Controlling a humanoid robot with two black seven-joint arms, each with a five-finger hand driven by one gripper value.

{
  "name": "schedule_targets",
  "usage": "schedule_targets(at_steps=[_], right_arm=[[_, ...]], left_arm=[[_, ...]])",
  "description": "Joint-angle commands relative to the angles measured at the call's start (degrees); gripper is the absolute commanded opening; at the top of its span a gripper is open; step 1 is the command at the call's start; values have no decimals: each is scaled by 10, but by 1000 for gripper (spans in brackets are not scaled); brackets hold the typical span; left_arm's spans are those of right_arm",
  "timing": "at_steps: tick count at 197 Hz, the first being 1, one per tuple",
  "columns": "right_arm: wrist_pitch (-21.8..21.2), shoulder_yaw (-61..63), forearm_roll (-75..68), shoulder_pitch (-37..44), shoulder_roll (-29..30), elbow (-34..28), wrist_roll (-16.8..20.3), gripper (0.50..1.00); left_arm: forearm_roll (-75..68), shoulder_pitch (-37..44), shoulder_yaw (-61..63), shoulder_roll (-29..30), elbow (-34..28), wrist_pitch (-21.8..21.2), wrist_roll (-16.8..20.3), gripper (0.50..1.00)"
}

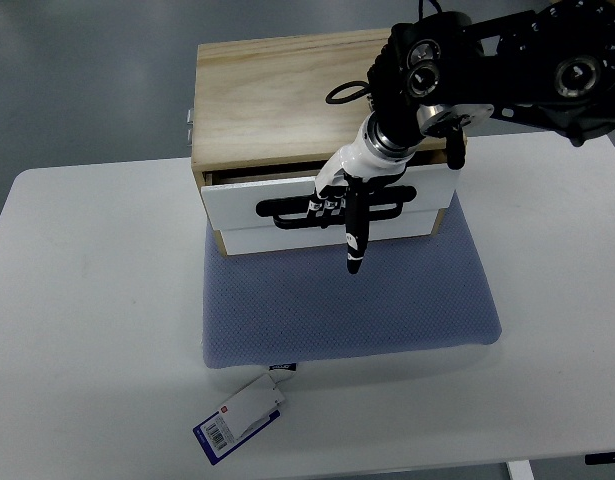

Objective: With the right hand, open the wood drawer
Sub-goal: 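Pull the upper drawer toward the robot with the right hand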

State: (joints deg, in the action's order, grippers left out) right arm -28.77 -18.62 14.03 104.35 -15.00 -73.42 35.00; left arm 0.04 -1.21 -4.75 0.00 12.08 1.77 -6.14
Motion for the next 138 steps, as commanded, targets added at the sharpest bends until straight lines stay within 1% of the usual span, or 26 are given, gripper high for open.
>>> schedule_targets(at_steps=[1,49,50,65,99,138], right_arm=[[-9,3,-5,2,0,-2,0,944],[-21,3,-9,4,0,-14,0,944],[-26,3,-10,5,-1,-19,0,944],[-34,3,-10,6,-4,-30,0,944],[-41,3,-11,8,-13,-45,0,944],[-55,3,-11,14,-39,-80,0,944]], left_arm=[[0,0,0,0,0,0,0,1000],[0,0,0,0,0,0,0,1000],[0,0,0,0,0,0,0,1000],[0,1,0,0,0,0,0,1000],[0,1,0,0,0,0,0,1000],[0,1,0,0,0,0,0,1000]])
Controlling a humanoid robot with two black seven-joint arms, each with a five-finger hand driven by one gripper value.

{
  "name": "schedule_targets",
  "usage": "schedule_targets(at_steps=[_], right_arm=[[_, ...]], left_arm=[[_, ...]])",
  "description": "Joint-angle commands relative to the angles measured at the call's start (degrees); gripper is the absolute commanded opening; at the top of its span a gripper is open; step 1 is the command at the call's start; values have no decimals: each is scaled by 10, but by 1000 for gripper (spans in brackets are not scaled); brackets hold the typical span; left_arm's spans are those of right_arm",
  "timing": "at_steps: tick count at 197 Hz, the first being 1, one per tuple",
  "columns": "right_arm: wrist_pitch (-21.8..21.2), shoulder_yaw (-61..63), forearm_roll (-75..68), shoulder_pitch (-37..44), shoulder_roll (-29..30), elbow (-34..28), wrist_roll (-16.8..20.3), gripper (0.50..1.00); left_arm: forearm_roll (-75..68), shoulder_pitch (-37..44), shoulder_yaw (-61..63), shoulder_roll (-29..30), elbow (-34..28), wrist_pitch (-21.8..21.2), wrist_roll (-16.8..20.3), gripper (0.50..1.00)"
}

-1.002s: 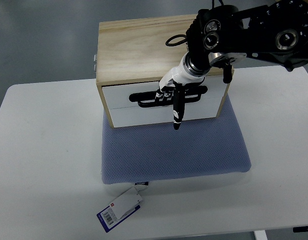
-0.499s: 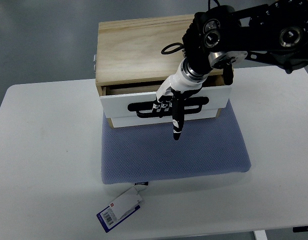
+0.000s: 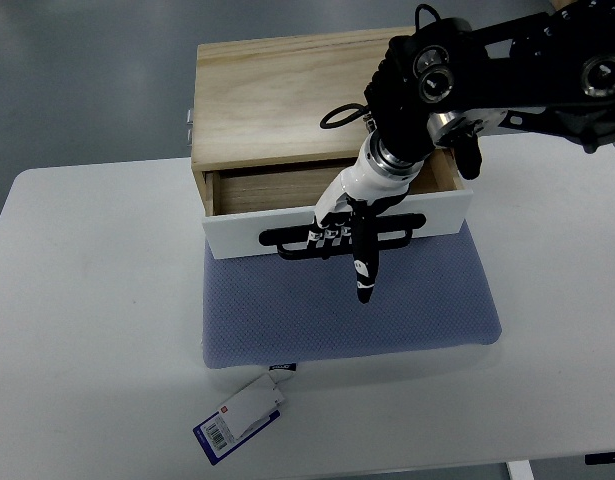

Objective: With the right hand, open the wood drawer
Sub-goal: 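Pull the upper drawer toward the robot with the right hand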

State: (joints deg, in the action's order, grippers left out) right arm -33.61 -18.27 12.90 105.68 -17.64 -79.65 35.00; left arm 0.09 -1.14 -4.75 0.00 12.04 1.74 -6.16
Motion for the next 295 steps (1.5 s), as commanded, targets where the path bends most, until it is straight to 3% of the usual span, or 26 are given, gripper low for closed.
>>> schedule_targets(at_steps=[1,145,295], right_arm=[[-8,0,0,1,-14,-19,0,944],[-11,10,-24,22,-25,-48,-1,944],[17,10,26,21,-32,-46,-5,944]], left_arm=[[0,0,0,0,0,0,0,1000],[0,0,0,0,0,0,0,1000],[0,0,0,0,0,0,0,1000]])
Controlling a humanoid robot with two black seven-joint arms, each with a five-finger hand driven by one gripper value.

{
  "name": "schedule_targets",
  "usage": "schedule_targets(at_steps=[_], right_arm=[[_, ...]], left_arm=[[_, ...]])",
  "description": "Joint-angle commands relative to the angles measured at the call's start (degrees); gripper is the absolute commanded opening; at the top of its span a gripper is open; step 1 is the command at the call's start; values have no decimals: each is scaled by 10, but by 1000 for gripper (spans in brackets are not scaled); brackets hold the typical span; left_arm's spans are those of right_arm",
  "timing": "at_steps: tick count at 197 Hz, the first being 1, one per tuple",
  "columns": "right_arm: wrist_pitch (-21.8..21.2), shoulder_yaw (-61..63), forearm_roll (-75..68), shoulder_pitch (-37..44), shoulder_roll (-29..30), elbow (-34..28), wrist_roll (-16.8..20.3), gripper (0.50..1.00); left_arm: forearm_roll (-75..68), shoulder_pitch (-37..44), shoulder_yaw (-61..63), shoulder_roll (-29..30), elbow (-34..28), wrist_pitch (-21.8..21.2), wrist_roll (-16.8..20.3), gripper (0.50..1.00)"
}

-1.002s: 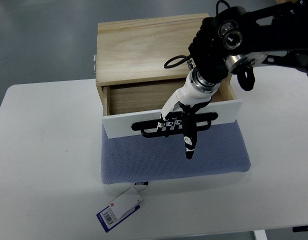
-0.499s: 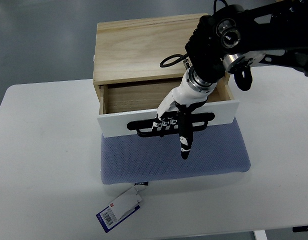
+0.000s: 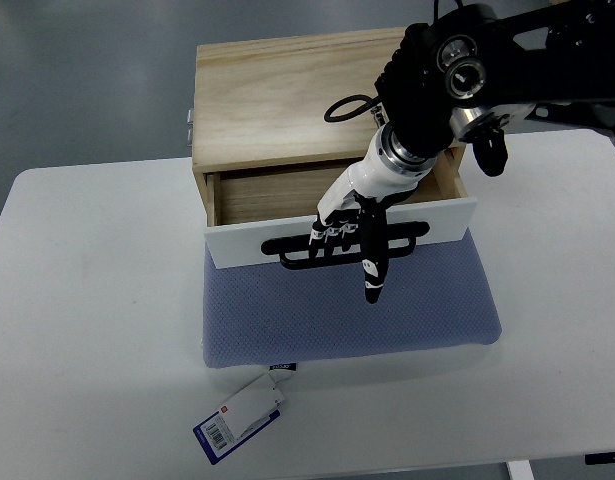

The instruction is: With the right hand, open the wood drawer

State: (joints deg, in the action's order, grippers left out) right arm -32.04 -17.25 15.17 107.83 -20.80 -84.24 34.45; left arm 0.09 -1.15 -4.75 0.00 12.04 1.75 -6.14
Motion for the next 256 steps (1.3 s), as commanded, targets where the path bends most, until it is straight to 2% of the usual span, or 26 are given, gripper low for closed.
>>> schedule_targets(at_steps=[1,81,136,139,149,152,175,192,208,234,256], right_arm=[[1,-1,3,-1,0,0,0,944],[-5,4,0,26,-11,-2,0,944],[-15,58,-16,77,-53,2,0,944],[-14,78,-27,84,-69,10,-1,944],[-14,78,-27,84,-69,10,-1,944],[-12,99,-33,84,-83,31,-2,944],[-6,139,-36,70,-106,79,-18,944],[0,184,-36,24,-123,129,-53,944],[25,254,-35,-33,-139,177,-90,944],[98,401,-35,-149,-133,261,-129,944],[163,561,-35,-267,-109,316,-191,944]], left_arm=[[0,0,0,0,0,0,0,1000],[0,0,0,0,0,0,0,1000],[0,0,1,0,0,0,0,1000],[0,0,1,0,0,0,0,1000],[0,0,1,0,0,0,0,1000],[0,0,1,0,0,0,0,1000],[-1,0,3,0,1,0,0,1000],[-1,0,3,0,1,0,0,1000],[-1,0,4,0,1,0,0,1000],[-1,0,4,0,1,0,0,1000],[-1,0,4,0,4,0,0,1000]])
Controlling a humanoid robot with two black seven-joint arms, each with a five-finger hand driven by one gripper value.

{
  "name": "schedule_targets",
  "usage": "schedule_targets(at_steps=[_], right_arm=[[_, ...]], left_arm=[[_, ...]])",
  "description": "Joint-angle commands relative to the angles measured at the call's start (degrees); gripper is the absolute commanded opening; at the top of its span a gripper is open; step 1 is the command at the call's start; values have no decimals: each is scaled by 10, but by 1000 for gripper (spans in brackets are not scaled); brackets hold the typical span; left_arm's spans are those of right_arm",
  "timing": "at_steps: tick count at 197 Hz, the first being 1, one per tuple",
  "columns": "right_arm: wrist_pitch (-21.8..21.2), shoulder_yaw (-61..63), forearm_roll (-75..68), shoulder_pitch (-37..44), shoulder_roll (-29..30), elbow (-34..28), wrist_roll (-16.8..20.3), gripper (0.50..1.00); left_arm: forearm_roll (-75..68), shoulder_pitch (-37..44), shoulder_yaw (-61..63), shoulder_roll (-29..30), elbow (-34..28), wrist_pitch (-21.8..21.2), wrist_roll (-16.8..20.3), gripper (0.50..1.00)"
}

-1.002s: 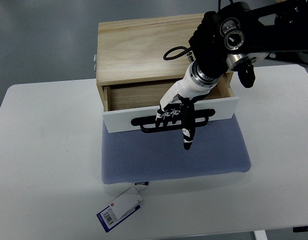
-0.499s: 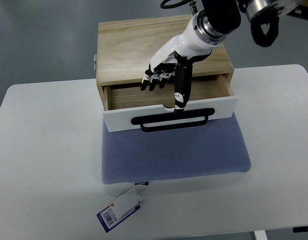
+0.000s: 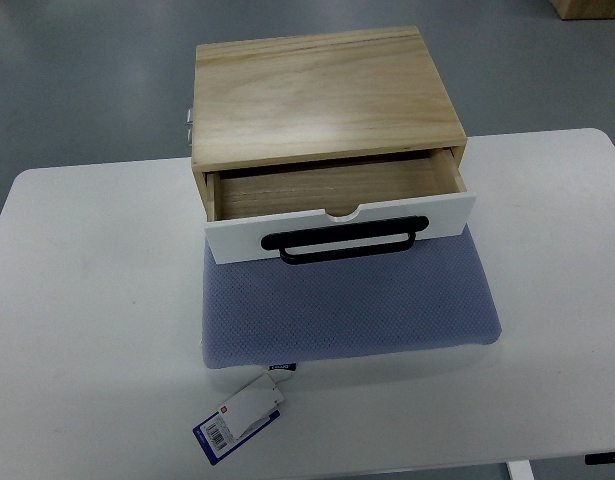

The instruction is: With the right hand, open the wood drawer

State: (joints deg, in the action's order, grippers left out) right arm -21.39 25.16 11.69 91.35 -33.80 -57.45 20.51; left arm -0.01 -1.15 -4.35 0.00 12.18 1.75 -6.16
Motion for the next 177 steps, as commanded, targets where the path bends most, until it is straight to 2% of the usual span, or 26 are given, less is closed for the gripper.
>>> schedule_targets(at_steps=[1,26,35,50,74,96,126,177], right_arm=[[57,137,0,-102,21,48,-51,944],[115,268,0,-210,75,79,-107,944],[131,322,0,-257,102,93,-137,944],[137,399,0,-308,142,125,-183,944],[127,506,0,-342,204,206,-222,946],[100,596,0,-368,250,252,-235,946],[69,655,0,-400,302,258,-236,946],[65,656,0,-431,312,258,-236,946]], left_arm=[[0,0,0,0,2,0,0,1000],[0,0,1,0,6,0,0,1000],[0,0,0,0,6,0,0,1000],[0,0,0,0,6,0,0,1000],[0,0,1,0,6,0,0,1000],[0,0,1,0,7,0,0,1000],[0,0,2,0,7,0,0,1000],[0,1,1,0,7,0,0,1000]])
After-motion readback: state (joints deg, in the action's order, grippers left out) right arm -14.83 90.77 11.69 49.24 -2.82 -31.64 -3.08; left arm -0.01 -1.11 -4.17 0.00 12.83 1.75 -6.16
